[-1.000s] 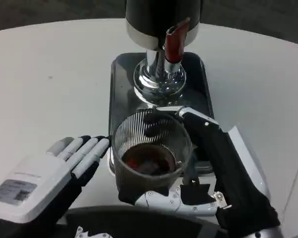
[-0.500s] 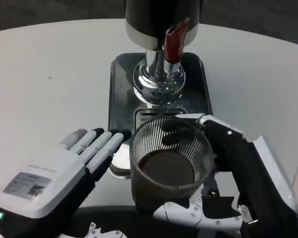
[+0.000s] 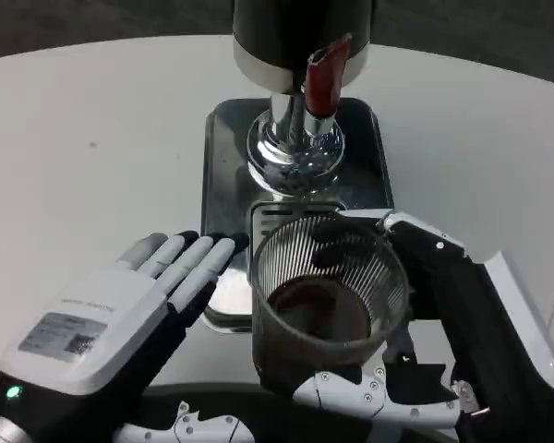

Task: Grasp the cup under the faucet to collect the drink, then remove the cup.

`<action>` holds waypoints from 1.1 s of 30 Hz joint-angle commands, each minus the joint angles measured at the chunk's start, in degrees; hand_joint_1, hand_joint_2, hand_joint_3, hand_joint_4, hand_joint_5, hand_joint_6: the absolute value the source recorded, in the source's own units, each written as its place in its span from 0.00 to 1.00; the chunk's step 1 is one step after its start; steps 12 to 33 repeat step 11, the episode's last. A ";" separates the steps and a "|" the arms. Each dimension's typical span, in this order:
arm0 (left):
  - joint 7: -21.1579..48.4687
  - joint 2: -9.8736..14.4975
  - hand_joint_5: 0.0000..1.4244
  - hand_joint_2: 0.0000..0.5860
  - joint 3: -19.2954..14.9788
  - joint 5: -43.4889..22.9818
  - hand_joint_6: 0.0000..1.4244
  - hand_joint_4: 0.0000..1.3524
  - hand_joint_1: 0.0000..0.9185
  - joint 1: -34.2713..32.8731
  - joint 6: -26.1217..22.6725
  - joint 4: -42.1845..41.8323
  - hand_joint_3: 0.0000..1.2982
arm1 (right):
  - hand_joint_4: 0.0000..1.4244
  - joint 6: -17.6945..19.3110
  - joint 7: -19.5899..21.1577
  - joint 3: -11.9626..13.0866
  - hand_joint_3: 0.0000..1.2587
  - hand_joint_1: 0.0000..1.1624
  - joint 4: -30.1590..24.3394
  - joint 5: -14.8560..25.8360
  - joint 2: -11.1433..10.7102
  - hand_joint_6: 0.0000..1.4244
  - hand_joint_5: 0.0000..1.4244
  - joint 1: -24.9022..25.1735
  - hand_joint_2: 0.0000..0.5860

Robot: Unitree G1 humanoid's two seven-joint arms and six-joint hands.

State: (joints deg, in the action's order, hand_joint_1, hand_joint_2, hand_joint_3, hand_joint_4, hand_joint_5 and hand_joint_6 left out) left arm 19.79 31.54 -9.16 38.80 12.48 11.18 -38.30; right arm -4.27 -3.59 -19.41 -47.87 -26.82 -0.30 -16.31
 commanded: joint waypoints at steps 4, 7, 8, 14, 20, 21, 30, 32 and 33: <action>0.26 -0.45 0.00 0.00 0.68 -0.87 0.00 0.00 0.00 0.12 -1.04 -0.10 0.00 | 0.67 0.12 0.61 -0.85 0.61 0.94 -2.26 0.40 1.19 0.99 0.72 0.75 0.14; 0.29 -0.34 0.00 0.00 0.72 -0.98 0.00 0.00 0.00 0.13 -1.28 -0.08 0.00 | 0.67 0.13 0.72 -1.02 0.62 0.94 -2.08 0.31 1.37 0.99 0.72 0.64 0.13; 0.32 -0.29 0.00 0.00 0.75 -1.01 0.00 0.00 0.00 0.16 -1.35 -0.09 0.00 | 0.67 0.13 0.75 -1.08 0.62 0.94 -2.01 0.28 1.44 0.99 0.72 0.62 0.13; 0.35 -0.28 0.00 0.00 0.84 -1.02 0.00 0.00 0.00 0.28 -1.48 -0.14 0.00 | 0.68 0.14 0.85 -1.24 0.63 0.93 -1.78 0.22 1.59 0.99 0.72 0.74 0.13; 0.35 -0.28 0.00 0.00 0.84 -1.02 0.00 0.00 0.00 0.28 -1.48 -0.14 0.00 | 0.68 0.14 0.85 -1.24 0.63 0.93 -1.78 0.22 1.59 0.99 0.72 0.74 0.13; 0.35 -0.28 0.00 0.00 0.84 -1.02 0.00 0.00 0.00 0.28 -1.48 -0.14 0.00 | 0.68 0.14 0.85 -1.24 0.63 0.93 -1.78 0.22 1.59 0.99 0.72 0.74 0.13; 0.35 -0.28 0.00 0.00 0.84 -1.02 0.00 0.00 0.00 0.28 -1.48 -0.14 0.00 | 0.68 0.14 0.85 -1.24 0.63 0.93 -1.78 0.22 1.59 0.99 0.72 0.74 0.13; 0.35 -0.28 0.00 0.00 0.84 -1.02 0.00 0.00 0.00 0.28 -1.48 -0.14 0.00 | 0.68 0.14 0.85 -1.24 0.63 0.93 -1.78 0.22 1.59 0.99 0.72 0.74 0.13; 0.35 -0.28 0.00 0.00 0.84 -1.02 0.00 0.00 0.00 0.28 -1.48 -0.14 0.00 | 0.68 0.14 0.85 -1.24 0.63 0.93 -1.78 0.22 1.59 0.99 0.72 0.74 0.13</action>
